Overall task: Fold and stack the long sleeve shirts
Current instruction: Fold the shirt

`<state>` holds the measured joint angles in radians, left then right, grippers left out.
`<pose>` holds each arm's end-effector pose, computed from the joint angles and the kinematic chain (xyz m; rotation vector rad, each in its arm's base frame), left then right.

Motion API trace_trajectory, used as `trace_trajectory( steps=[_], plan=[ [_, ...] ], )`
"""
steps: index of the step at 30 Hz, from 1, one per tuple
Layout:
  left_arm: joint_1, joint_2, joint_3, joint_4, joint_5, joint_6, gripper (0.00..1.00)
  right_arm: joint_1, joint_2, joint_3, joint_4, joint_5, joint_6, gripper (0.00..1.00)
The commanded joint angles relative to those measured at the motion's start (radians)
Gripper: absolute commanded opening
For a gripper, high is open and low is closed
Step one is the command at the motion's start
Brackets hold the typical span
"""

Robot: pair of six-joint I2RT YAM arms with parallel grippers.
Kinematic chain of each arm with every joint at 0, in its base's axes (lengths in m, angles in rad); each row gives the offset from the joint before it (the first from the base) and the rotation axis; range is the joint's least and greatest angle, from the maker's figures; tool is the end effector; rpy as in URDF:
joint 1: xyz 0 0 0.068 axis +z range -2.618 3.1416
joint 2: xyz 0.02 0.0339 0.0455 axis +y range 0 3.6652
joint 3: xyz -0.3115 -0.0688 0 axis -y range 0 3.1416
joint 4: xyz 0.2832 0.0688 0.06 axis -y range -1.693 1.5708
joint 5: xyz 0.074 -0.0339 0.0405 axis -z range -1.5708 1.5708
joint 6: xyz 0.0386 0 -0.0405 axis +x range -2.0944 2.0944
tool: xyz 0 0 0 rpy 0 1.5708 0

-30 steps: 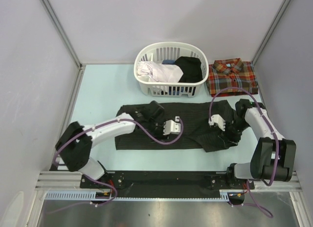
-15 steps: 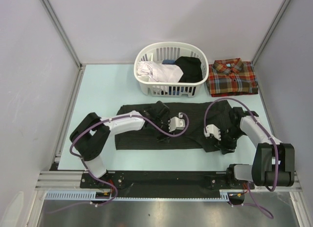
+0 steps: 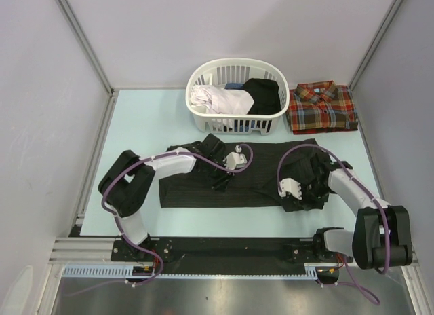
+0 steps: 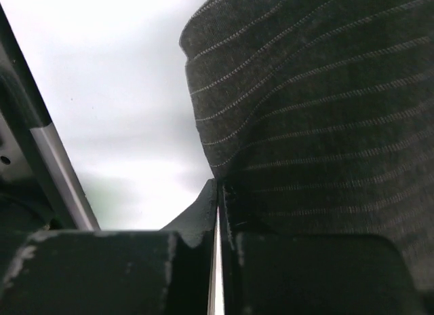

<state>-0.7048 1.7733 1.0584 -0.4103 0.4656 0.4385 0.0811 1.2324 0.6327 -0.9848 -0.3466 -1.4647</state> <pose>0.2802 -0.2611 0.1804 1.5692 2.1735 -0.7096 0.1811 0.0279 0.1867 -2.0249 2.0811 0.4041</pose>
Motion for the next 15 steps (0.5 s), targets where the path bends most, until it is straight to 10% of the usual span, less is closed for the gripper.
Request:
trace_trajectory(
  steps=[1, 8, 15],
  plan=[
    [0.031, 0.029, -0.011, -0.024, -0.018, -0.029, 0.43, -0.006, -0.079, 0.125, -0.104, 0.006, 0.003, 0.00],
    [0.064, 0.075, 0.008, -0.082, -0.039, -0.004, 0.15, -0.012, -0.042, 0.309, -0.293, -0.040, -0.066, 0.00],
    [0.082, 0.058, 0.015, -0.085, -0.016, -0.018, 0.09, -0.004, 0.185, 0.469, -0.197, -0.048, 0.044, 0.00]
  ],
)
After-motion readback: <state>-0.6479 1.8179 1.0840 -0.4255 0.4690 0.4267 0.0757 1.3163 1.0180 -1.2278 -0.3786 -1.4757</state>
